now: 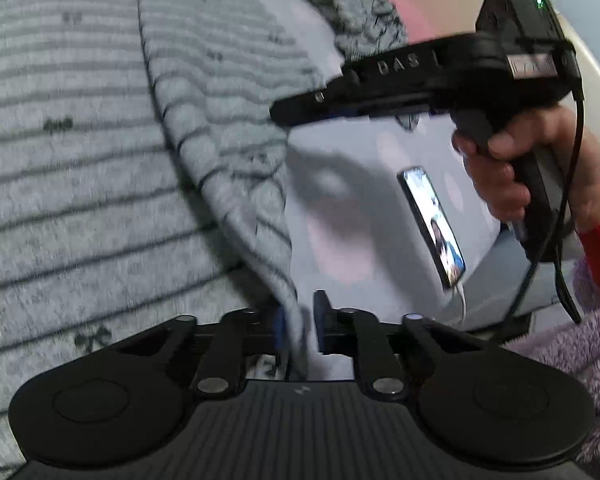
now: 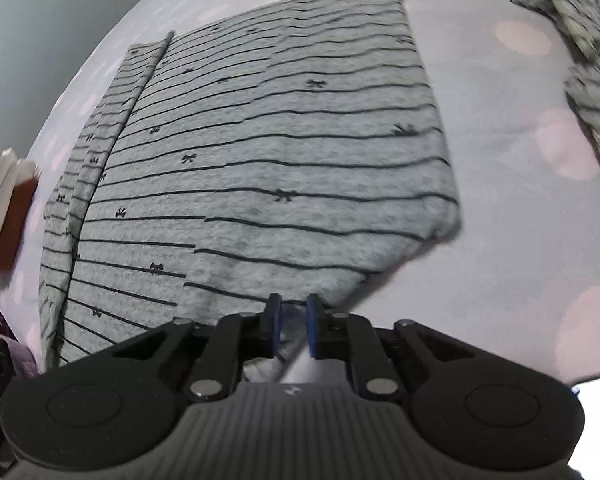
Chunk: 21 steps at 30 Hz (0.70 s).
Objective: Fold clothes
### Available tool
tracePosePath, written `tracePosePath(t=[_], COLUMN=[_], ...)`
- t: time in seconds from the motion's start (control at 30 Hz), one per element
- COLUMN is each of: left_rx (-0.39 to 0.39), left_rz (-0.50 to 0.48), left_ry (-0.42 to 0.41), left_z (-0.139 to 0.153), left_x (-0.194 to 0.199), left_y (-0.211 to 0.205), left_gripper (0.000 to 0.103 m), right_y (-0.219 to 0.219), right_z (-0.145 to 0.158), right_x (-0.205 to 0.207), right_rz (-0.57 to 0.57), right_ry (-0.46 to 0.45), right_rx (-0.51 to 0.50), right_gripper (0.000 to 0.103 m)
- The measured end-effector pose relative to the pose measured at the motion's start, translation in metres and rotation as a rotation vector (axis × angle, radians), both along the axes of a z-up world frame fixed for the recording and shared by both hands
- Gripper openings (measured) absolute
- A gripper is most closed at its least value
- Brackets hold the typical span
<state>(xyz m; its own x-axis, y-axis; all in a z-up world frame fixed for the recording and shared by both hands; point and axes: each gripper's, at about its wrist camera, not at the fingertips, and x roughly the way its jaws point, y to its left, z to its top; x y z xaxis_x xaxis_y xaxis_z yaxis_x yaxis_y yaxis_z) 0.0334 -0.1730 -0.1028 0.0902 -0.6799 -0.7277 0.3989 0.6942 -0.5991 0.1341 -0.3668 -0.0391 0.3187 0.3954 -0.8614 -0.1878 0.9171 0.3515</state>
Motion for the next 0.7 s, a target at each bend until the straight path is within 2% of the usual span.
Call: tracePosePath(t=[0.2, 0.23, 0.27, 0.3, 0.33, 0.53, 0.63, 0.7], left_rx=[0.019, 0.03, 0.04, 0.05, 0.06, 0.131, 0.157, 0.172], left_rz=[-0.012, -0.017, -0.021, -0.02, -0.018, 0.023, 0.047, 0.081], left_ry=[0.061, 0.074, 0.086, 0.091, 0.093, 0.038, 0.008, -0.012], left_z=[-0.002, 0.0, 0.002, 0.005, 0.008, 0.033, 0.045, 0.052], left_x=[0.0, -0.001, -0.001, 0.0, 0.001, 0.012, 0.02, 0.028], left_y=[0.007, 0.009, 0.011, 0.012, 0.014, 0.032, 0.039, 0.044], left_gripper=[0.008, 0.008, 0.009, 0.012, 0.018, 0.04, 0.041, 0.041], right_y=[0.013, 0.008, 0.002, -0.004, -0.014, -0.062, -0.076, -0.075], right_z=[-0.013, -0.01, -0.006, -0.002, 0.002, 0.004, -0.004, -0.017], right_x=[0.006, 0.006, 0.007, 0.007, 0.007, 0.013, 0.019, 0.027], right_rz=[0.045, 0.031, 0.006, -0.02, -0.057, -0.272, -0.34, -0.383], right_ry=[0.029, 0.031, 0.026, 0.021, 0.005, -0.027, -0.02, 0.0], right_rx=[-0.071, -0.05, -0.032, -0.014, -0.017, -0.011, 0.013, 0.078], right_gripper=[0.015, 0.016, 0.019, 0.029, 0.035, 0.035, 0.035, 0.036])
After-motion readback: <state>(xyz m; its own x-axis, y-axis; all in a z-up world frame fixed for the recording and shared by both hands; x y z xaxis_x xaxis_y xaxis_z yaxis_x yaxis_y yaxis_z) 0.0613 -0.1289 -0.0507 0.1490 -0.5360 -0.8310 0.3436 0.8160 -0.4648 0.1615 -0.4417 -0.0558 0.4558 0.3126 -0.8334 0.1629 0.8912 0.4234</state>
